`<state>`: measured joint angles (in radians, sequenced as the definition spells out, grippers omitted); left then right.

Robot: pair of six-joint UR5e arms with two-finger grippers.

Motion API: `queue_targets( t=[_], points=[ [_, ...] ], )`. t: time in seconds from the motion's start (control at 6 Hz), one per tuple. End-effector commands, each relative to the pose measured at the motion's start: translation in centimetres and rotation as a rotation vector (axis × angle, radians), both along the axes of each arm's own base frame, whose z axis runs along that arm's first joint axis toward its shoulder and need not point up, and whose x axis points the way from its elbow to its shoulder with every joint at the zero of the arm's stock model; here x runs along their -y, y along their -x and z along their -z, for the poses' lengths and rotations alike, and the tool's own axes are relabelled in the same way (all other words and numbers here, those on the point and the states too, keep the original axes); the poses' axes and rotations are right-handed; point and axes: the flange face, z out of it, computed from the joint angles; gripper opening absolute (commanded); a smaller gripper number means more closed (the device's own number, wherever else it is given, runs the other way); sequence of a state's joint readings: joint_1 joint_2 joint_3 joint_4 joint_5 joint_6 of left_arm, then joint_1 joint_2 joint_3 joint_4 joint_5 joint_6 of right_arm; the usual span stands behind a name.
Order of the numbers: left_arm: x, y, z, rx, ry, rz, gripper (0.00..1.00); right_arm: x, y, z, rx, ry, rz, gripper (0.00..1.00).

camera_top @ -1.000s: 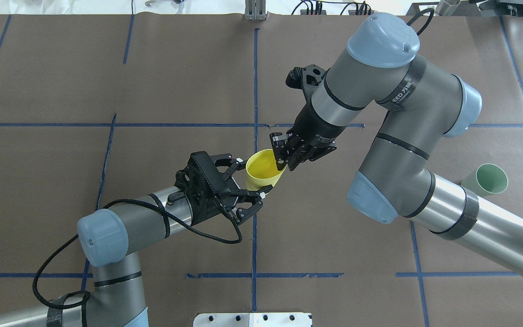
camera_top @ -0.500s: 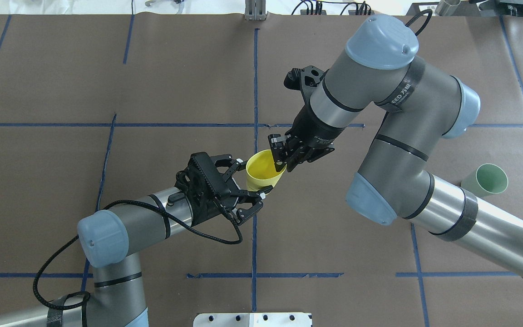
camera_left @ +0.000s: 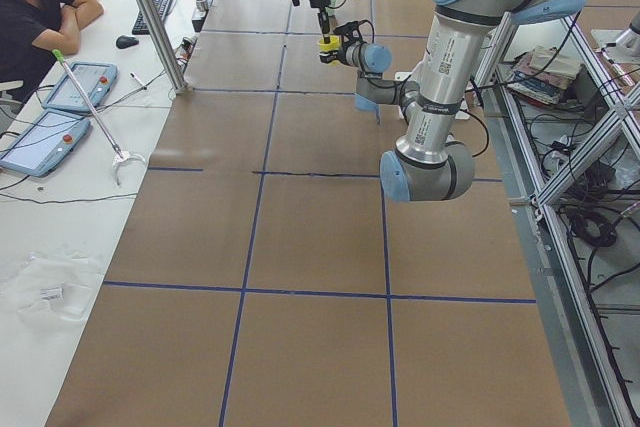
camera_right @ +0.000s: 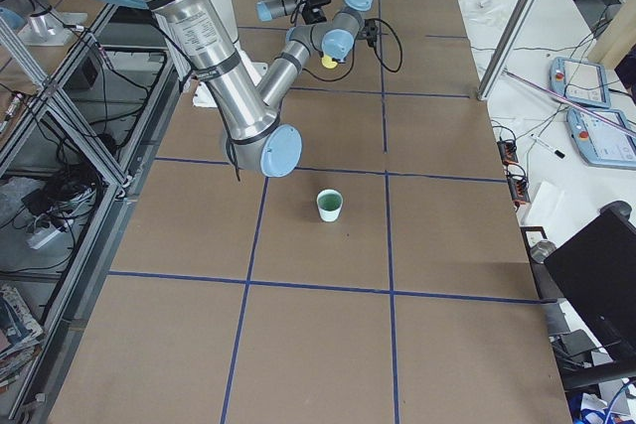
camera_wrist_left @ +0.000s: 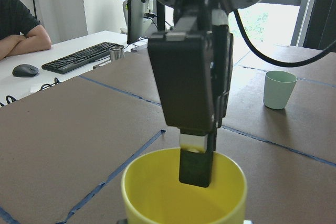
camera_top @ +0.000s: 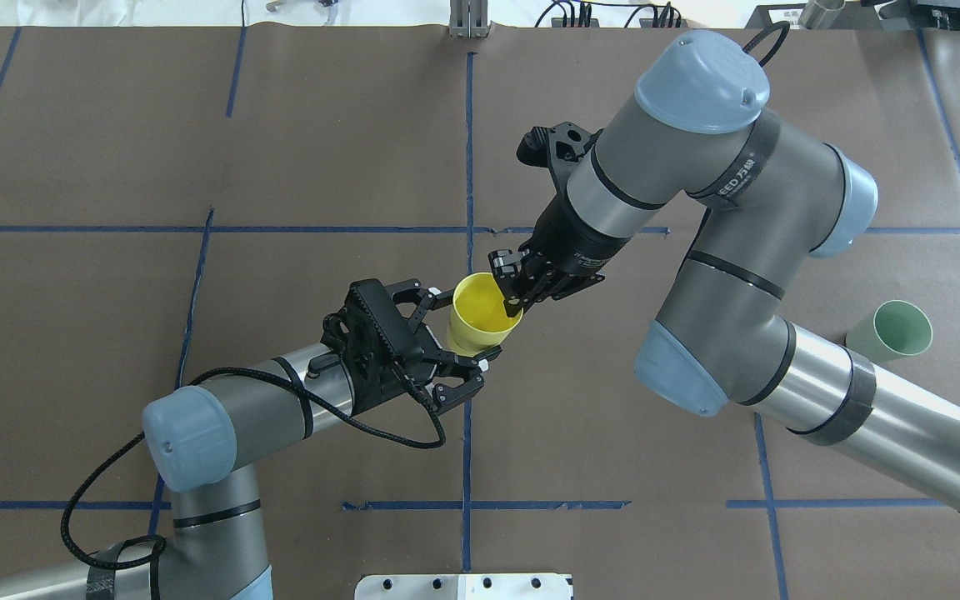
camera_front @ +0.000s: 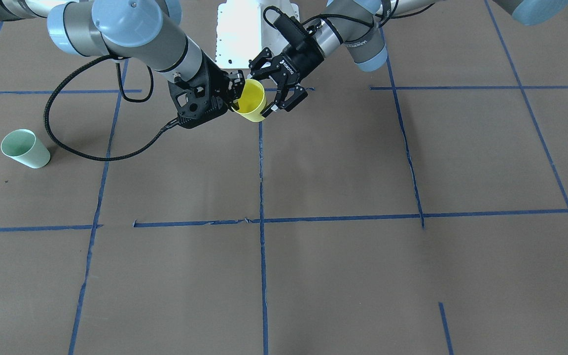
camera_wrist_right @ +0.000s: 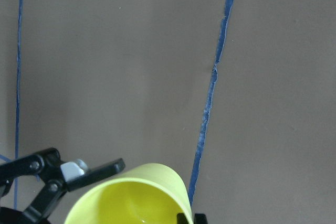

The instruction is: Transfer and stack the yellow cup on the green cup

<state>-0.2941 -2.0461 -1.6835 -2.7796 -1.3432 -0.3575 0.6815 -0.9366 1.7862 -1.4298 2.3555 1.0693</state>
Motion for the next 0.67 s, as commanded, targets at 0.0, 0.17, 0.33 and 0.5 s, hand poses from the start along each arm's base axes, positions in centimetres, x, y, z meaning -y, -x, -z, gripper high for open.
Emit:
queue_targets(
  t=[0.0,0.17,0.33,0.5],
  points=[
    [-0.6,-0.3,-0.1,-0.005,0.010,0.028,0.98,0.0,-0.1,-0.1,-0.001,0.007,-0.003,0.00],
    [-0.7,-0.3,0.0,-0.008,0.011,0.026,0.99,0.1,-0.1,0.0,0.000,0.005,-0.006,0.00],
    [-0.7,-0.3,0.0,-0.008,0.011,0.026,0.99,0.1,-0.3,0.2,0.001,0.015,-0.013,0.00],
    [-0.7,-0.3,0.0,-0.007,0.009,0.026,0.99,0.9,-1.4,0.6,0.012,0.014,-0.038,0.00]
  ],
)
